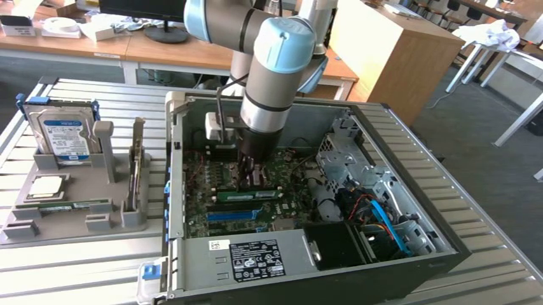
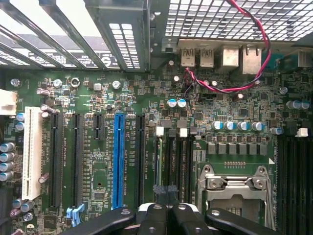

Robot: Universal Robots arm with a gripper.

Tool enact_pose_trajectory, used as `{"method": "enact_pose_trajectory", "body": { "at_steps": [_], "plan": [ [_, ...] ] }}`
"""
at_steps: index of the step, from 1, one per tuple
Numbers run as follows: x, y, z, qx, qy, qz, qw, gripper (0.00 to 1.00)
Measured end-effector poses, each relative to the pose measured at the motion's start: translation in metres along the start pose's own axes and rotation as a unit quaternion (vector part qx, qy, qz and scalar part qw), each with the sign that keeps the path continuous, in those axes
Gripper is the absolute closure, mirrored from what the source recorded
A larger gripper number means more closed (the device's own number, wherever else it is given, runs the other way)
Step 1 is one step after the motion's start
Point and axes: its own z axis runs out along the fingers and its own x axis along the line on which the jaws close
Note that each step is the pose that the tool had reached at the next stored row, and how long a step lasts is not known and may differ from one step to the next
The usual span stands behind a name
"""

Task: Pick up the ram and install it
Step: 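Press down the ram until it locks into place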

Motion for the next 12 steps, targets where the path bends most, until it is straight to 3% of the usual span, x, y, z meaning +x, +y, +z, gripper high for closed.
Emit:
{"method": "enact_pose_trajectory", "body": {
  "at_steps": [12],
  "plan": [
    [0.0,-0.0001,0.0008,0.0,0.0,0.0,1.0,0.9]
  ]
}}
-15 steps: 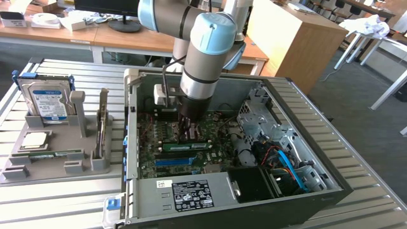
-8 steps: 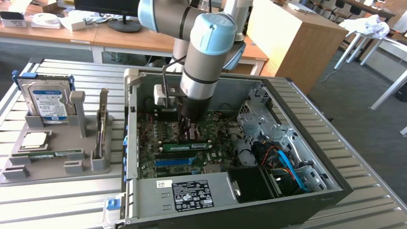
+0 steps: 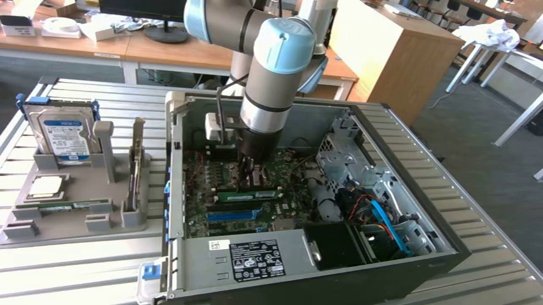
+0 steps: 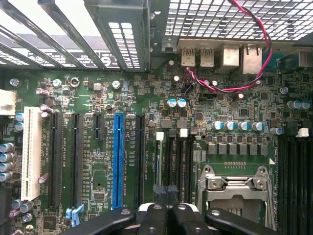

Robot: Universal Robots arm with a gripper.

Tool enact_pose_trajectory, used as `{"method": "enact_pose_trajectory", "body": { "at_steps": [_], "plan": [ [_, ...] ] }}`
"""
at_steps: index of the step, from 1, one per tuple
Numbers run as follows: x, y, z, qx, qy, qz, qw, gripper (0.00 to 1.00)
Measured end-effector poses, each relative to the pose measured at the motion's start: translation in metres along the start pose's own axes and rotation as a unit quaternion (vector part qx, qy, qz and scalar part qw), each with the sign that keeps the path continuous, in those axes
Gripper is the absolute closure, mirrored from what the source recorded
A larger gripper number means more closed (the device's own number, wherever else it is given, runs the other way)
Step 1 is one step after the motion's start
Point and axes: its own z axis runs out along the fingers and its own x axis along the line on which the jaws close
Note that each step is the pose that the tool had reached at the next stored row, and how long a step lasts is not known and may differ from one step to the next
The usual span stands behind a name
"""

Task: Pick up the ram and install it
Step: 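Press down the ram until it locks into place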

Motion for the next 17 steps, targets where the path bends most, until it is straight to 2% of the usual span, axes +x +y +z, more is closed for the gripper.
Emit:
{"method": "enact_pose_trajectory", "body": {
  "at_steps": [8,17],
  "plan": [
    [0.0,-0.0001,-0.0015,0.0005,-0.0008,0.0,1.0,0.9],
    [0.0,0.0006,-0.0191,0.0,0.0002,0.0,1.0,0.9]
  ]
}}
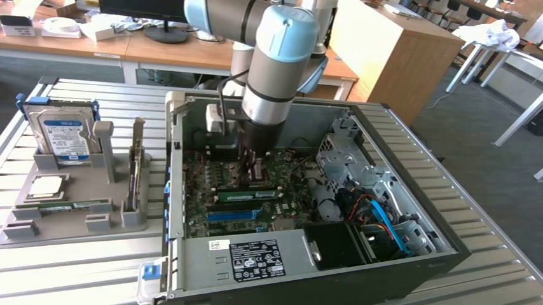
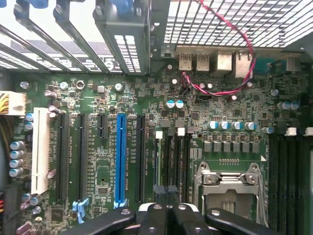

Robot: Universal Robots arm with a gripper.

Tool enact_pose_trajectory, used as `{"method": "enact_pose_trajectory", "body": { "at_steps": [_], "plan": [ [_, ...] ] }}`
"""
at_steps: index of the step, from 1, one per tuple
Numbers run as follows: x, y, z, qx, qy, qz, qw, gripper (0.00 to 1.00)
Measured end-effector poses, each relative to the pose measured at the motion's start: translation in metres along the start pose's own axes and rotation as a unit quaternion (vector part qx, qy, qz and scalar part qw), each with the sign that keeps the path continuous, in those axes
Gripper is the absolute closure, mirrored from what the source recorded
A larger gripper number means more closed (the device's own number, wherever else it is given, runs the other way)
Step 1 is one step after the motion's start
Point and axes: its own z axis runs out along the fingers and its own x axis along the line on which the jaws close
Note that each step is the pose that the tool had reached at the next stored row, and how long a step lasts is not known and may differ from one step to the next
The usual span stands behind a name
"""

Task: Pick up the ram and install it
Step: 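Press down the ram until it locks into place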

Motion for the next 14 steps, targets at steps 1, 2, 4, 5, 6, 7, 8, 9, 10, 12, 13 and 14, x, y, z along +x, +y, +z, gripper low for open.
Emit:
{"method": "enact_pose_trajectory", "body": {
  "at_steps": [1,2,4,5,6,7,8,9,10,12,13,14],
  "plan": [
    [0.0,0.0001,-0.0022,0.0,0.0,0.0,1.0,0.9],
    [0.0,0.0002,-0.0044,0.0,0.0001,0.0,1.0,0.9],
    [0.0,0.0003,-0.0086,0.0,0.0002,0.0,1.0,0.9],
    [0.0,0.0003,-0.0107,0.0,0.0004,0.0,1.0,0.9],
    [0.0,0.0004,-0.0127,0.0,0.0005,0.0,1.0,0.9],
    [0.0,0.0005,-0.0147,0.0,0.0007,0.0,1.0,0.9],
    [0.0,0.0005,-0.0166,0.0,0.0009,0.0,1.0,0.9],
    [0.0,0.0007,-0.0185,0.0,0.001,0.0,1.0,0.9],
    [0.0,0.0007,-0.0203,0.0,0.0012,0.0,1.0,0.9],
    [-0.001,0.0008,-0.0236,0.0,0.0019,0.0,1.0,0.9],
    [-0.001,0.0009,-0.0255,0.0,0.0021,0.0,1.0,0.9],
    [-0.001,0.001,-0.0278,0.0,0.0023,0.0,1.0,0.9]
  ]
}}
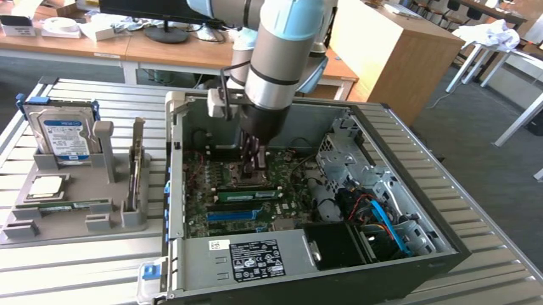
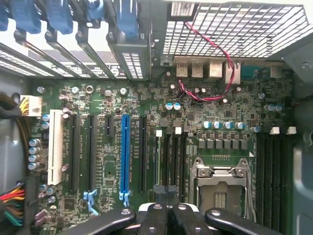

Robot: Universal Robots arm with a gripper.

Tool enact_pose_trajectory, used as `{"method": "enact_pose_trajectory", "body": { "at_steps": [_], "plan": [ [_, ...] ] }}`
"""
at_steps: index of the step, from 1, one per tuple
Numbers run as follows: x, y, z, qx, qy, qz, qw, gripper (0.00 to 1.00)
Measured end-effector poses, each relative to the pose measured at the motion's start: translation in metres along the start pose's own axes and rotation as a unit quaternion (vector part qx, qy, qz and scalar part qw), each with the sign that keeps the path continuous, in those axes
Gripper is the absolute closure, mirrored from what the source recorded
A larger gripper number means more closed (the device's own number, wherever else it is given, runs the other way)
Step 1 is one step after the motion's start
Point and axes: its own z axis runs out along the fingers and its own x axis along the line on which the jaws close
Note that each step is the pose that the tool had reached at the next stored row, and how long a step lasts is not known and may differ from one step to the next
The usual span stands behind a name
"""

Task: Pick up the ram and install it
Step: 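Press down the ram until it locks into place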

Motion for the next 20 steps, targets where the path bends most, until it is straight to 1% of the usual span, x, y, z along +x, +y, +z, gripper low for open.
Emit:
{"method": "enact_pose_trajectory", "body": {
  "at_steps": [4,10,16,20],
  "plan": [
    [0.0,0.0003,-0.0107,0.0,0.0012,0.0,1.0,0.9],
    [0.0,0.0008,-0.0247,-0.0001,0.0042,0.0,1.0,0.9],
    [-0.001,0.0012,-0.0358,-0.0001,0.0057,0.0,1.0,0.9],
    [-0.001,0.0015,-0.0431,-0.0001,0.0063,0.0,1.0,0.9]
  ]
}}
